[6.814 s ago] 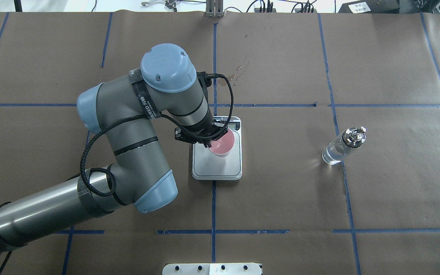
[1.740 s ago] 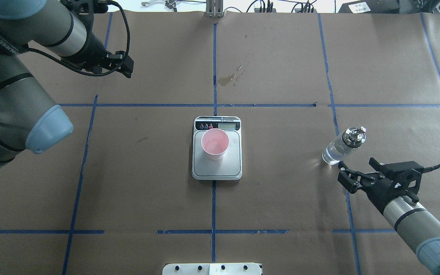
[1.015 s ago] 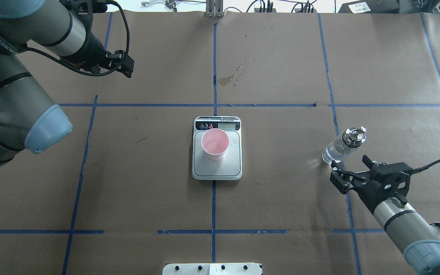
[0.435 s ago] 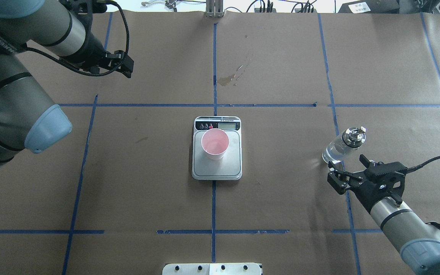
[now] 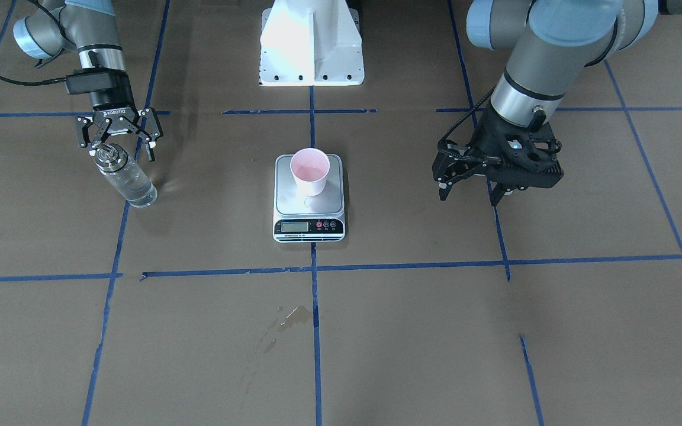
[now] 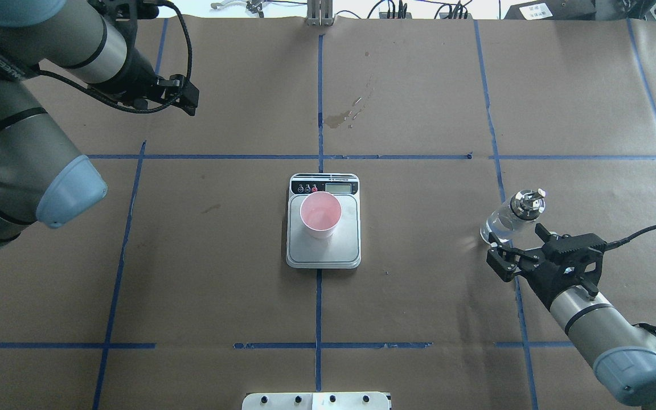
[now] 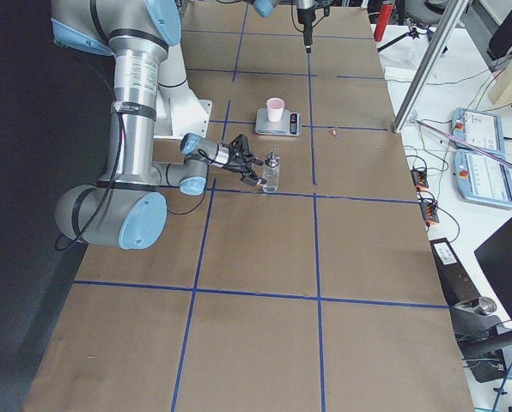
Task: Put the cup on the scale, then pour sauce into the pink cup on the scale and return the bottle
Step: 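Close the right gripper around the glass bottle's body, then lift the bottle with the right gripper and carry it toward the cup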
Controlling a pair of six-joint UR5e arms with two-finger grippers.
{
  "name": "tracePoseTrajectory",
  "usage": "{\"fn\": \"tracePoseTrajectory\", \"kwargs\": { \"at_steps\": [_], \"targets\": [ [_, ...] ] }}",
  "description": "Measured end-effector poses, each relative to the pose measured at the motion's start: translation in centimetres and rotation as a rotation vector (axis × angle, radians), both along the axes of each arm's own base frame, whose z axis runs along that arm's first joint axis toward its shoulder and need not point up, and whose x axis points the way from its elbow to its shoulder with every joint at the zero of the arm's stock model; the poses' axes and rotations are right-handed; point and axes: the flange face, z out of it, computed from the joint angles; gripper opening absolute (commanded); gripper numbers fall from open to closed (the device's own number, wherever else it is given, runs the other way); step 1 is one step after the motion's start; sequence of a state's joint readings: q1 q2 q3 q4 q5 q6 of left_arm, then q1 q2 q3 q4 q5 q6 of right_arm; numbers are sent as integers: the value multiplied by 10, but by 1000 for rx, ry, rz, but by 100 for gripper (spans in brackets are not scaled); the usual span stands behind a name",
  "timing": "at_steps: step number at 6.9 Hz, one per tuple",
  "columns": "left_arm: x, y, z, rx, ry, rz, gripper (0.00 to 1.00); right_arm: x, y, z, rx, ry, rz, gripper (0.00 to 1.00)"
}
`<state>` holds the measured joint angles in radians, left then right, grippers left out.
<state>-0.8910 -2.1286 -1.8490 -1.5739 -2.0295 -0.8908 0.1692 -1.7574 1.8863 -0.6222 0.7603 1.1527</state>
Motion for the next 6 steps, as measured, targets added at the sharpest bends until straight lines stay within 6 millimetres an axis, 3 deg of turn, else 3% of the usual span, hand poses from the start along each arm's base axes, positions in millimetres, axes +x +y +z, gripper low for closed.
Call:
{"fn": "tracePoseTrajectory", "kwargs": {
  "at_steps": [6],
  "targets": [
    [0,0,1,-4,-2,-3,91,-5,-33,-7,-13,-9,10,100]
  ]
}}
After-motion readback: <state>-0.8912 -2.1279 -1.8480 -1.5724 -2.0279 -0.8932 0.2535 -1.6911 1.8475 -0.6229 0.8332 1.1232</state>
